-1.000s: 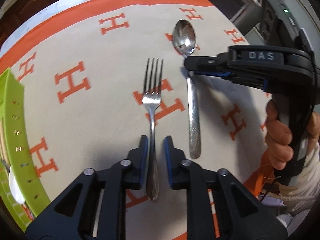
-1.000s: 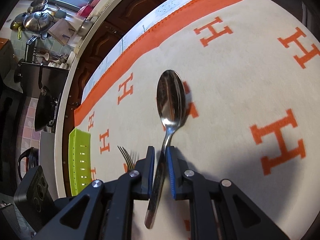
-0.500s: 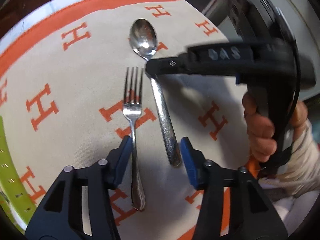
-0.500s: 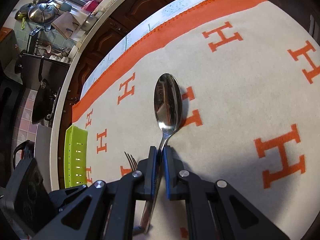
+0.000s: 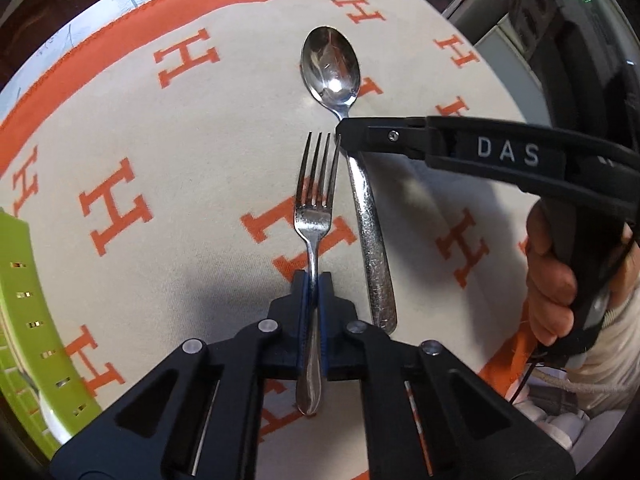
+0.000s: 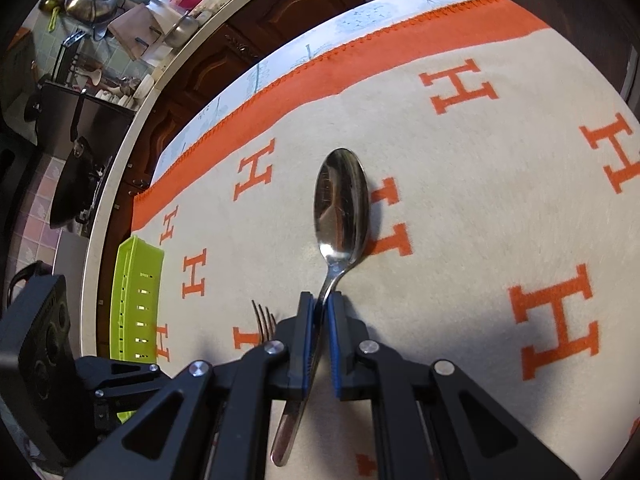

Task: Organize utensils
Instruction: 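Carry the fork and spoon into the green tray and open both tools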

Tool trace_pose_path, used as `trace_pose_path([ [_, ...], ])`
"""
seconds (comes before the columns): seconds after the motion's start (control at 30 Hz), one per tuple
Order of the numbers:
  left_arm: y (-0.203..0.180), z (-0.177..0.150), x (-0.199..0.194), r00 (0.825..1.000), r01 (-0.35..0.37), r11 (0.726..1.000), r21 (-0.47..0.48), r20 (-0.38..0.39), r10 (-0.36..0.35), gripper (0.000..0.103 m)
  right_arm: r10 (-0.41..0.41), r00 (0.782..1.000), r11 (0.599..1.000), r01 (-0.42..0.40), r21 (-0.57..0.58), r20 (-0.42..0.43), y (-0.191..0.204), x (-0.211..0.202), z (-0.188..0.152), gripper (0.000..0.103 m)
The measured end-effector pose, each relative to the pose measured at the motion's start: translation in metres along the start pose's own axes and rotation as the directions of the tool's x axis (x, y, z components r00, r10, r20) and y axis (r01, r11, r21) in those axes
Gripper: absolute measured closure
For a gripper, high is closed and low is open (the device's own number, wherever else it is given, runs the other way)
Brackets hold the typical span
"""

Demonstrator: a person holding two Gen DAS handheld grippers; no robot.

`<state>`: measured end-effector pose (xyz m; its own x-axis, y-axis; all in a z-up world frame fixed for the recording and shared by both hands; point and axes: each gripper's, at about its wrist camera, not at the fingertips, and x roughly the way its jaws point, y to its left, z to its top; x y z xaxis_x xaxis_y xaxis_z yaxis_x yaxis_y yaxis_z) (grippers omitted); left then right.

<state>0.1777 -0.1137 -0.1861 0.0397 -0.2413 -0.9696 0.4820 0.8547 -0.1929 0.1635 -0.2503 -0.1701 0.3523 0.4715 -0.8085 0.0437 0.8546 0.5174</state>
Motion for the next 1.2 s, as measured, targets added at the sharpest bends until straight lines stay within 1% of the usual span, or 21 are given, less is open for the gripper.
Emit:
trace_pose_path([
  [0.07,-0.001,0.001,0.0,1.0,-0.017,0.999,-0.03,0.011,0.018,0.101,-0.005,1.0,1.0,0.005,-0.002,0.003,0.003,0.0,-0.001,0.097],
  [0.17,0.002,-0.008,-0.005,0.999,-0.017,0.996,-0.083,0.045,0.021,0.101,0.02,1.0,1.0,-0.02,0.011,0.003,0.002,-0.003,-0.006,0.099],
  [0.27,0.007,-0.022,-0.011,0.998,0.0,0.993,-0.12,0.061,0.007,0.101,0.045,0.999,0.999,-0.045,0.022,0.003,0.001,-0.008,-0.012,0.101],
  [0.37,0.013,-0.038,-0.022,0.996,-0.001,0.989,-0.146,0.086,0.013,0.101,0.069,0.998,0.997,-0.069,0.021,-0.006,0.003,-0.012,-0.017,0.101],
  [0.43,0.017,-0.045,-0.027,0.995,0.012,0.986,-0.169,0.104,0.005,0.101,0.083,0.996,0.996,-0.083,0.024,-0.013,0.006,-0.013,-0.02,0.101],
  [0.67,0.033,-0.074,-0.063,0.982,0.054,0.969,-0.243,0.191,-0.007,0.101,0.143,0.988,0.989,-0.141,0.033,-0.054,0.024,-0.015,-0.038,0.101],
  [0.77,0.04,-0.086,-0.078,0.975,0.064,0.96,-0.271,0.223,-0.002,0.101,0.176,0.982,0.984,-0.174,0.031,-0.075,0.042,-0.017,-0.043,0.101],
  [0.93,0.069,-0.12,-0.119,0.957,0.048,0.938,-0.342,0.283,0.055,0.101,0.227,0.967,0.973,-0.229,-0.002,-0.115,0.089,-0.016,-0.049,0.101],
  [1.07,0.102,-0.156,-0.154,0.938,0.026,0.911,-0.411,0.326,0.12,0.101,0.264,0.953,0.962,-0.272,-0.038,-0.147,0.135,-0.009,-0.052,0.101],
  [1.2,0.133,-0.178,-0.162,0.927,-0.009,0.879,-0.478,0.326,0.187,0.101,0.294,0.937,0.951,-0.307,-0.044,-0.187,0.179,0.008,-0.054,0.101],
])
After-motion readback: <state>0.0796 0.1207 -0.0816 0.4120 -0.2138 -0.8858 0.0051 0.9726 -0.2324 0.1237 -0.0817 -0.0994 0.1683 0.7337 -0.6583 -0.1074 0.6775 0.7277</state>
